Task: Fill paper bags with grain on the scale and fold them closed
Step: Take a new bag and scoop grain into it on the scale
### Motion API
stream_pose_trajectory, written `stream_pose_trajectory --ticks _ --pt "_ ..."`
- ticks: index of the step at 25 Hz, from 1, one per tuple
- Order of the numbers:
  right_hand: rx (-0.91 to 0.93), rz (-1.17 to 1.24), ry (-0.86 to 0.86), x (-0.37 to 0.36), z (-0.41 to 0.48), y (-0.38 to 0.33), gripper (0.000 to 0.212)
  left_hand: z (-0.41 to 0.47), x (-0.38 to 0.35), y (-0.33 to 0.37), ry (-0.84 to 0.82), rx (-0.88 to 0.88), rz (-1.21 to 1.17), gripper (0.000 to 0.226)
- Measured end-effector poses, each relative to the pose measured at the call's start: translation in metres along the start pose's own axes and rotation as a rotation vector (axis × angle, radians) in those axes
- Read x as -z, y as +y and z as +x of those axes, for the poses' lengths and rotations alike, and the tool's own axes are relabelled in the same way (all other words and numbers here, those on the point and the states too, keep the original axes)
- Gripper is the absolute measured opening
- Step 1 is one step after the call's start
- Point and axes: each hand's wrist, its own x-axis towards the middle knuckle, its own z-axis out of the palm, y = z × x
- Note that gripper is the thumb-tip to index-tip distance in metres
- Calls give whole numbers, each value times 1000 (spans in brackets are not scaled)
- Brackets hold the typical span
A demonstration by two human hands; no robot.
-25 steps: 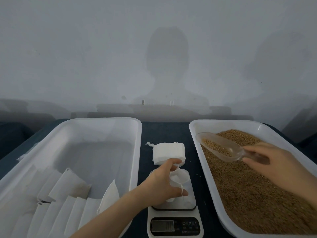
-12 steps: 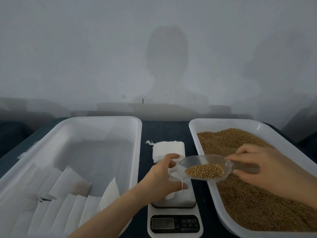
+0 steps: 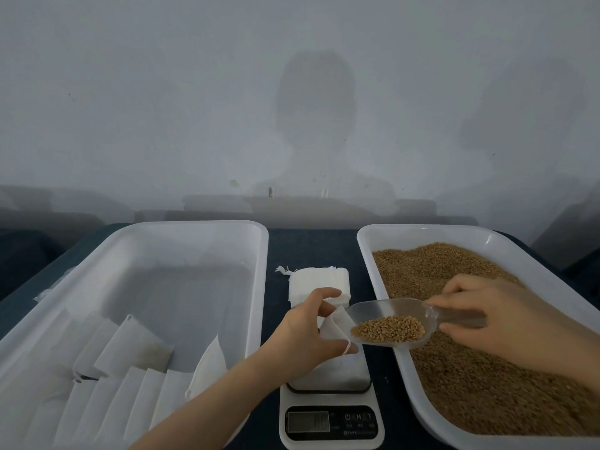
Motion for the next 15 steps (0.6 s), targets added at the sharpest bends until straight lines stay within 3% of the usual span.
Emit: stream_pose_trajectory --ticks 11,15 --pt "31 -157 -67 15 14 -9 23 -1 -2 2 -35 -56 62 76" --pt "31 -314 -102 24 24 -24 39 -1 -2 1 -43 -66 87 79"
